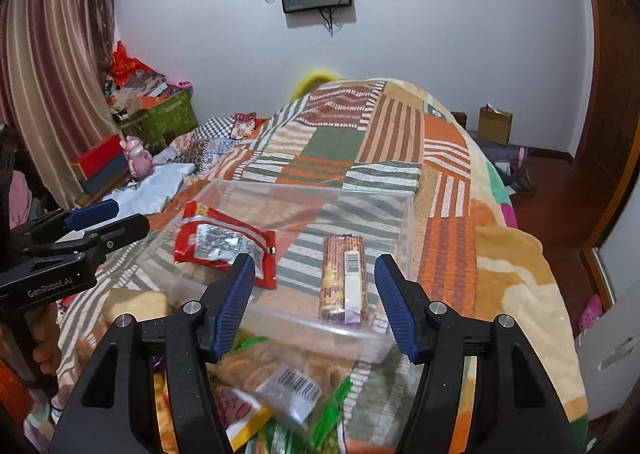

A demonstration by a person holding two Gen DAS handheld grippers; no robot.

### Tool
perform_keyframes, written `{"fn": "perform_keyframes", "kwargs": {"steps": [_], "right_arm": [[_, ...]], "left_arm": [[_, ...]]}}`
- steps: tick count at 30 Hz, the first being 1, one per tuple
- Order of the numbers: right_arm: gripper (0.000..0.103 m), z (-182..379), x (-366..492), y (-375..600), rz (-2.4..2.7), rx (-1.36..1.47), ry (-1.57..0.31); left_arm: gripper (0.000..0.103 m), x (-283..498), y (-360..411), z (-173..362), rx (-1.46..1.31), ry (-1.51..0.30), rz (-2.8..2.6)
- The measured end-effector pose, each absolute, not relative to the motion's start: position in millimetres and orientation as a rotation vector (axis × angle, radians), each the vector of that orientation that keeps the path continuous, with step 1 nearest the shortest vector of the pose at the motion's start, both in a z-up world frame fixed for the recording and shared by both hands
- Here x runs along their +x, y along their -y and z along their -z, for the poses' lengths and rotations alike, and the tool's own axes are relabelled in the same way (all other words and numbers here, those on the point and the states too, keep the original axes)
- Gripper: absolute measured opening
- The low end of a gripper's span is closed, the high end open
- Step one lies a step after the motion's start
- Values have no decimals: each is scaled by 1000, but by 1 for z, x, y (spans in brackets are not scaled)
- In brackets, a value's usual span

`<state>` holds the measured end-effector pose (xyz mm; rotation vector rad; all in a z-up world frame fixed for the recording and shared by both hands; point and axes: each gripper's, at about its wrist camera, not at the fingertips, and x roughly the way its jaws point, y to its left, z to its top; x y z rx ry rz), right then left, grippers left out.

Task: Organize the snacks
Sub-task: 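Grasp the square wafer cake with the left gripper while the right grasps the clear cookie bag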

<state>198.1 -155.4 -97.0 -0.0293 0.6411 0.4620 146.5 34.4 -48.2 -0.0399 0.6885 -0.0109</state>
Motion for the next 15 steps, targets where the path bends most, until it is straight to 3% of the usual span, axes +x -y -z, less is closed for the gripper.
{"fn": "perform_keyframes", "kwargs": {"steps": [7, 15], "right_arm": [[66, 104, 178, 160, -465, -33, -643], [67, 131, 169, 160, -468, -35, -715]], "left_arm": [[73, 122, -46, 54, -43, -718, 16], [74, 107, -63, 82, -43, -804, 9]]}}
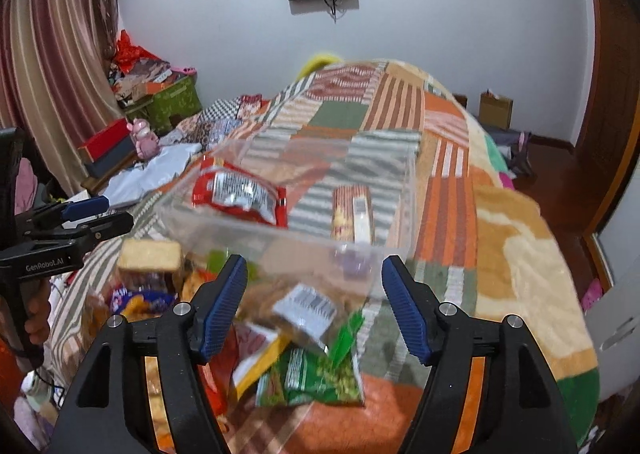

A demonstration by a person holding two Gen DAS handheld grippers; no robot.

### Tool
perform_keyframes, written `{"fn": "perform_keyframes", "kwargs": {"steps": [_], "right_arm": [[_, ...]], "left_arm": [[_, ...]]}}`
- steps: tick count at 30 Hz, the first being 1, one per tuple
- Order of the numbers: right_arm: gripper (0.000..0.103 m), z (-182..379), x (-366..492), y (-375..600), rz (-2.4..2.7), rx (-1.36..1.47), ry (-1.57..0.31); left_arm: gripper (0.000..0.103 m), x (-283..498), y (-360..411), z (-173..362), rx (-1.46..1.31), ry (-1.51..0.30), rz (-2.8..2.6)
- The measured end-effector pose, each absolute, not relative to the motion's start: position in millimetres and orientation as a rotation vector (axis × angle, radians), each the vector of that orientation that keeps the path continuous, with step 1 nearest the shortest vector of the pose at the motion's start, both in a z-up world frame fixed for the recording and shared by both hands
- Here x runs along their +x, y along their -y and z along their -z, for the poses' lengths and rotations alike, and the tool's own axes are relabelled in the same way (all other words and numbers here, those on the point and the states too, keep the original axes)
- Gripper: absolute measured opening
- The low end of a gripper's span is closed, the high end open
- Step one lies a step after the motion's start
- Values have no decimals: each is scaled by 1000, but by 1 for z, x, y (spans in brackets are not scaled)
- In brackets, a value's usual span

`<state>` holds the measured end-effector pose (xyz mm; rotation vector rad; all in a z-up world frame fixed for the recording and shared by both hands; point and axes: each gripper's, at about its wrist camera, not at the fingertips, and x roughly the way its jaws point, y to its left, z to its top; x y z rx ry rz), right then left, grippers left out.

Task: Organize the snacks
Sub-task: 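Grasp the square wafer cake with the left gripper while the right grasps the clear cookie bag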

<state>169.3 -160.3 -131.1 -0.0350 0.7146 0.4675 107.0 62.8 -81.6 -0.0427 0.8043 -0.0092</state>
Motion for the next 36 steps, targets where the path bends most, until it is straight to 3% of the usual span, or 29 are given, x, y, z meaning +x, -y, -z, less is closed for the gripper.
{"fn": "perform_keyframes", "kwargs": {"steps": [17, 27, 36], "right_arm": [[67, 170, 174, 141, -489, -72, -824], [70, 176, 185, 145, -517, -5, -855], [46, 170, 179, 146, -500, -28, -814]], "left_arm": [[74, 109, -70, 129, -57, -936, 67], [72, 110, -68, 134, -71, -914, 70], [62, 101, -65, 128, -59, -881, 71]]}}
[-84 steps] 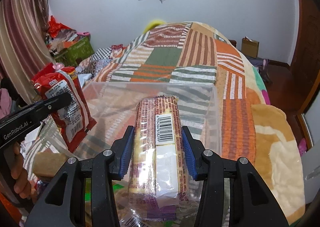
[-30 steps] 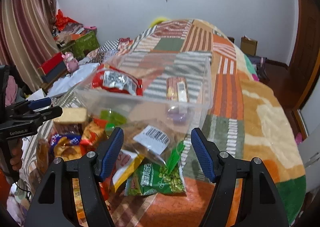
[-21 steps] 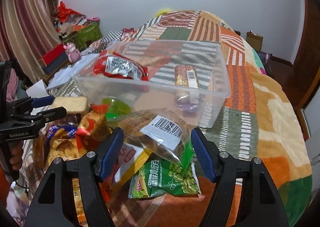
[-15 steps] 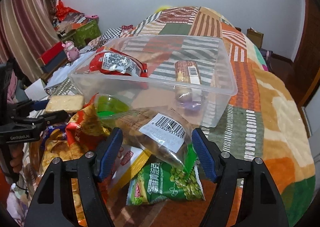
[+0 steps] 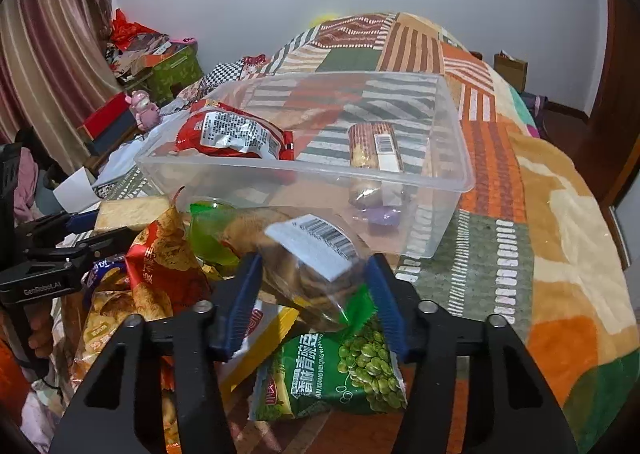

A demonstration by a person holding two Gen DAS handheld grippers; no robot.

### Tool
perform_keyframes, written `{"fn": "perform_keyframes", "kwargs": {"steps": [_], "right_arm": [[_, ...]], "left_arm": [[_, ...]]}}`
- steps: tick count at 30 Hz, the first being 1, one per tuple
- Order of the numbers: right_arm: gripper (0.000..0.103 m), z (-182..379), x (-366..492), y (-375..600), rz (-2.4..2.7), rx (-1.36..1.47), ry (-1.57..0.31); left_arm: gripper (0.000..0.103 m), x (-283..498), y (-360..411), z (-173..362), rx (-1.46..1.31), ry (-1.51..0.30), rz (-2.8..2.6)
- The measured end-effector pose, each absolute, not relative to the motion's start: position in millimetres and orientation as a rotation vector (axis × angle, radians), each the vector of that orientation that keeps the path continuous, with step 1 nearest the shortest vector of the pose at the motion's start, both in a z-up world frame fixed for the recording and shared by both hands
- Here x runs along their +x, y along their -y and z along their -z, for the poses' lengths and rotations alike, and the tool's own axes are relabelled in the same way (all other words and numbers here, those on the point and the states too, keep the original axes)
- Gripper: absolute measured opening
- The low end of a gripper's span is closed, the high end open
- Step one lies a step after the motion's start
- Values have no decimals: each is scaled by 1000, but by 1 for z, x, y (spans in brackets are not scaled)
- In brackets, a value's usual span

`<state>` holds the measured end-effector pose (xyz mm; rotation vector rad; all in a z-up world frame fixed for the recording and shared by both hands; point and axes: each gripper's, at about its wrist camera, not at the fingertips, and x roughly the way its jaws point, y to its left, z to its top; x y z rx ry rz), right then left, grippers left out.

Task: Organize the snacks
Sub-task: 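Grasp the square wafer cake with the left gripper while the right grasps the clear cookie bag, then lower the wafer cake and cookie bag into the clear box and open both grippers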

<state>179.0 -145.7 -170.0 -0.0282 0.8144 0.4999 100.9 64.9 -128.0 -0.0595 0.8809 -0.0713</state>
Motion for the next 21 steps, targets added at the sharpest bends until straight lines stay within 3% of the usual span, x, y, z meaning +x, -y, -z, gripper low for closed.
{"fn": "perform_keyframes", "kwargs": {"steps": [10, 21], "right_arm": [[38, 159, 168, 153, -490, -12, -766], [36, 139, 156, 168, -479, 32, -709]], "left_arm": [[57, 80, -58, 107, -38, -812, 82], [56, 61, -55, 75, -40, -729, 84]]}}
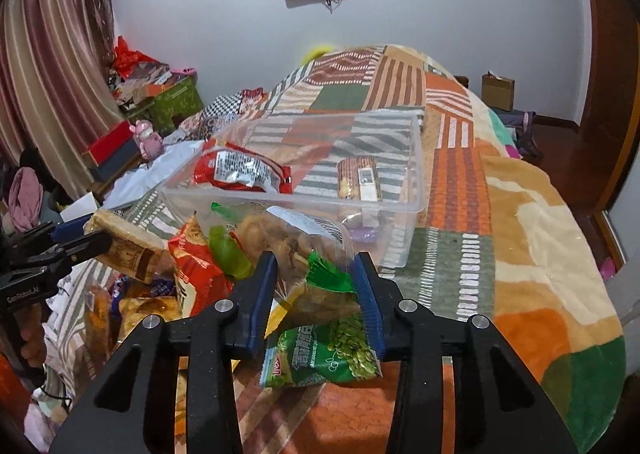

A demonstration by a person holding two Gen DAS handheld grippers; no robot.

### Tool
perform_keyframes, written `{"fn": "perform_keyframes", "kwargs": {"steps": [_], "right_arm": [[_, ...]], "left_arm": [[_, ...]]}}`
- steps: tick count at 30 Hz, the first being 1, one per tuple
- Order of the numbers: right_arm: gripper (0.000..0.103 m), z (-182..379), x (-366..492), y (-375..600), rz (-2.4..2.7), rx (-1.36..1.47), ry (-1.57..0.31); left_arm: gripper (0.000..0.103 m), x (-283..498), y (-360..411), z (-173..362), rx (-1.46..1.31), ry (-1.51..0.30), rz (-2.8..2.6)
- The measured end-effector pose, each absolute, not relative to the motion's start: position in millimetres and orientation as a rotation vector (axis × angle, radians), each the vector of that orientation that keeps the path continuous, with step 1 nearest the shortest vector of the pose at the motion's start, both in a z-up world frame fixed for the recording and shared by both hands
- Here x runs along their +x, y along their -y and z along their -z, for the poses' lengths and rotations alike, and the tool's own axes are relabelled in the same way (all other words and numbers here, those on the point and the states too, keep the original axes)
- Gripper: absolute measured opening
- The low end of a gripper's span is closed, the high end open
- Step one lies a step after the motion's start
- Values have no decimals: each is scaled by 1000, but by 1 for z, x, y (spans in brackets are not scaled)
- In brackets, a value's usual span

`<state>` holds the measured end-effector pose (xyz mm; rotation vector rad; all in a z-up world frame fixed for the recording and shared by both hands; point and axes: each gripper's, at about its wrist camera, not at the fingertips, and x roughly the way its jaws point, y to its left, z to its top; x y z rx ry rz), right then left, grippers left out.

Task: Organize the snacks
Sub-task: 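Lower the wafer cake and cookie bag into the clear box and open both grippers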

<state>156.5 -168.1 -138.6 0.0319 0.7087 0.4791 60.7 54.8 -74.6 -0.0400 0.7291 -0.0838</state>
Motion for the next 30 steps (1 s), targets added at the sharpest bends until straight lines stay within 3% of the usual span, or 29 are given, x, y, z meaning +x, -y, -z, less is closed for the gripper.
{"fn": "perform_keyframes", "kwargs": {"steps": [15, 30], "right_arm": [[36, 101, 154, 174, -478, 61, -588], [36, 103, 185, 162, -479, 68, -585]], "left_arm": [[50, 70, -47, 37, -47, -642, 91], [48, 138, -38, 30, -106, -621, 102]]}}
